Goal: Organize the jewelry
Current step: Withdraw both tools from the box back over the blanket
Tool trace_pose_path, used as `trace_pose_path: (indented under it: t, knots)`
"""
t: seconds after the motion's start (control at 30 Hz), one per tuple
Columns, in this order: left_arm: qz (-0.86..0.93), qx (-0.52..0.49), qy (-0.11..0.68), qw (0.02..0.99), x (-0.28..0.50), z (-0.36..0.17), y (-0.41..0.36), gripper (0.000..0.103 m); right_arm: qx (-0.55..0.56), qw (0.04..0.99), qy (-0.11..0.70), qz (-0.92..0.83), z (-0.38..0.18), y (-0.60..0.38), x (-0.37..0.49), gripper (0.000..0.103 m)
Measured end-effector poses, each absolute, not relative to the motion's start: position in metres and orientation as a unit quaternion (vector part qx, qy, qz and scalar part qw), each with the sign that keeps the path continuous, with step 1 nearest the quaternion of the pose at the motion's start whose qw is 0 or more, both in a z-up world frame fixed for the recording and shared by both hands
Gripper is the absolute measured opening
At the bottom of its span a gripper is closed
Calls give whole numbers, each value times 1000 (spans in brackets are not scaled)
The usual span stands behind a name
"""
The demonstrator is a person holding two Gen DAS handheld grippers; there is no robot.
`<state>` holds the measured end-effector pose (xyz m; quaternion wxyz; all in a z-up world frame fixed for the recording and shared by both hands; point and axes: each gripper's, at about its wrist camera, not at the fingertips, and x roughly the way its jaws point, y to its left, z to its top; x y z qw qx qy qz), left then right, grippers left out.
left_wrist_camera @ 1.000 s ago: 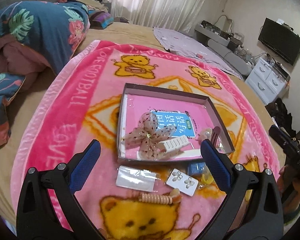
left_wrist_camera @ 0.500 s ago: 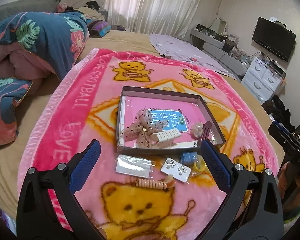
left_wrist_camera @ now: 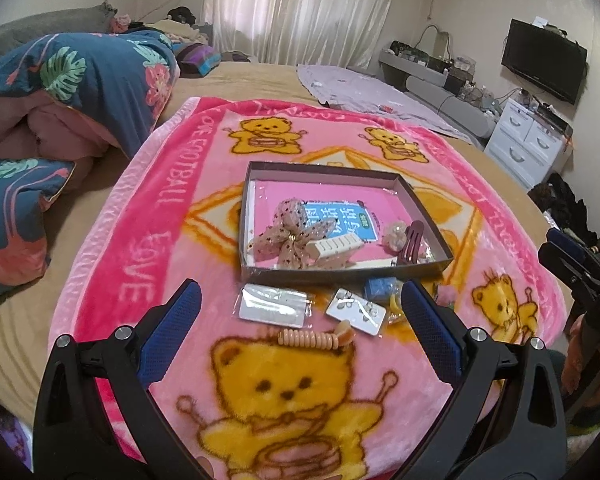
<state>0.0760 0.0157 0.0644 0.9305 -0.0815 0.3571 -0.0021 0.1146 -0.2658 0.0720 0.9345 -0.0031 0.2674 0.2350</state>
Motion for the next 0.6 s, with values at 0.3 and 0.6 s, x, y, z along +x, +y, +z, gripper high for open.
trace_pose_path:
  t: [0.3, 0.6]
  knots:
    - [11, -68, 375, 924, 64, 47, 17, 93, -18, 922, 292, 255, 58, -258, 106, 97]
    - [12, -56, 393, 918, 57, 33, 13, 93, -41, 915, 311, 254, 42, -254, 97, 97]
